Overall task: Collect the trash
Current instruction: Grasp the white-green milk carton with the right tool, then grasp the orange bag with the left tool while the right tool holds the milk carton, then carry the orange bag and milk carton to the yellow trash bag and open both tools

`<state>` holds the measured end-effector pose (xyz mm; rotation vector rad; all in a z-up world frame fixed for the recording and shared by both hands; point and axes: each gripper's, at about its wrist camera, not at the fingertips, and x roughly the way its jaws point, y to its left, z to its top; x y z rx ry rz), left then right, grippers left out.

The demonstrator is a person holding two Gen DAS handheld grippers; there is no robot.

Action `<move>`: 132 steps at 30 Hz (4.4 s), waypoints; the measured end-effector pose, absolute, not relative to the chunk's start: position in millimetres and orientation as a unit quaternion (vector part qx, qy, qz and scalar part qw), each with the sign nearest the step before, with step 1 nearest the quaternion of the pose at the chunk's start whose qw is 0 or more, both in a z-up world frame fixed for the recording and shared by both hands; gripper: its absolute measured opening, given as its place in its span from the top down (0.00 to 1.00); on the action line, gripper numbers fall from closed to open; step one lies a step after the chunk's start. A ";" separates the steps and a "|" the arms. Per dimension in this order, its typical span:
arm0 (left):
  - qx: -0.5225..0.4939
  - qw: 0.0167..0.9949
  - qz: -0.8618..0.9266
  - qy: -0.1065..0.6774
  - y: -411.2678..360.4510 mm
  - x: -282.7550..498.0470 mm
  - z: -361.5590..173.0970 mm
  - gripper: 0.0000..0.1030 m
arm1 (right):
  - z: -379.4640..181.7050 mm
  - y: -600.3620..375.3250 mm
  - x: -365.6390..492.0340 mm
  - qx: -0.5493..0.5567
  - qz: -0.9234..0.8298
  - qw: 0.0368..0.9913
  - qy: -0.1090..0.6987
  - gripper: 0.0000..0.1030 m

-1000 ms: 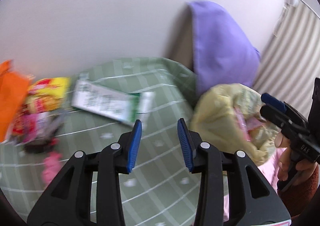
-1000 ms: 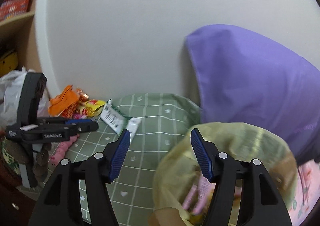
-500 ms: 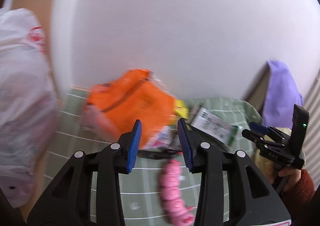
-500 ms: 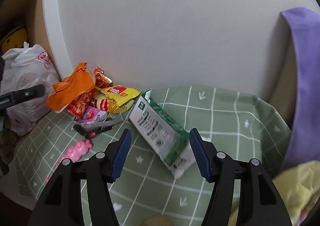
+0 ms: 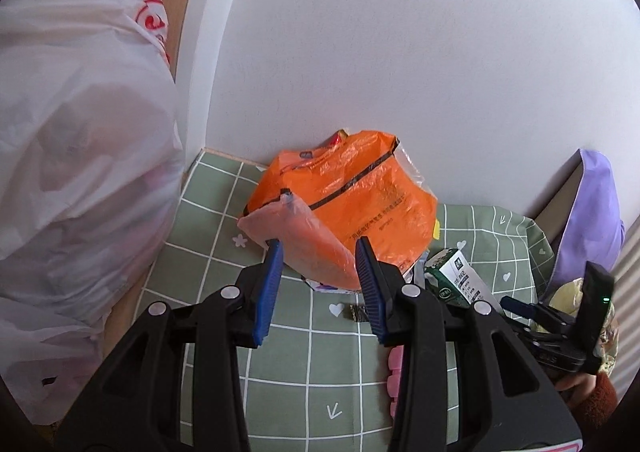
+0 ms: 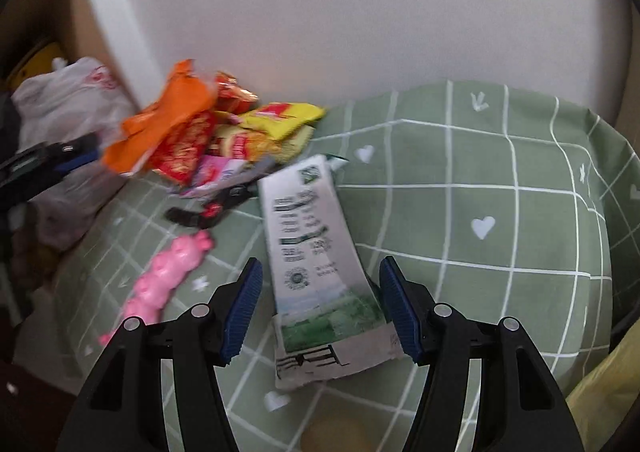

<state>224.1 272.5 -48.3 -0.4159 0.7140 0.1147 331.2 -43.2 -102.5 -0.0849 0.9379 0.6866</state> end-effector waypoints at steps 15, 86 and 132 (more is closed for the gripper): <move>-0.227 0.910 0.076 0.340 290.4 224.6 -53.2 0.65 | -125.9 43.5 384.4 -0.173 0.348 0.785 0.483 0.43; -0.091 0.953 -0.084 0.275 99.7 230.8 51.7 0.89 | 50.4 -209.0 161.8 0.000 0.162 0.960 0.228 0.51; 0.100 0.882 -0.319 0.333 -178.4 290.9 -2.5 0.88 | 98.7 -351.3 153.5 0.062 0.010 0.987 0.148 0.51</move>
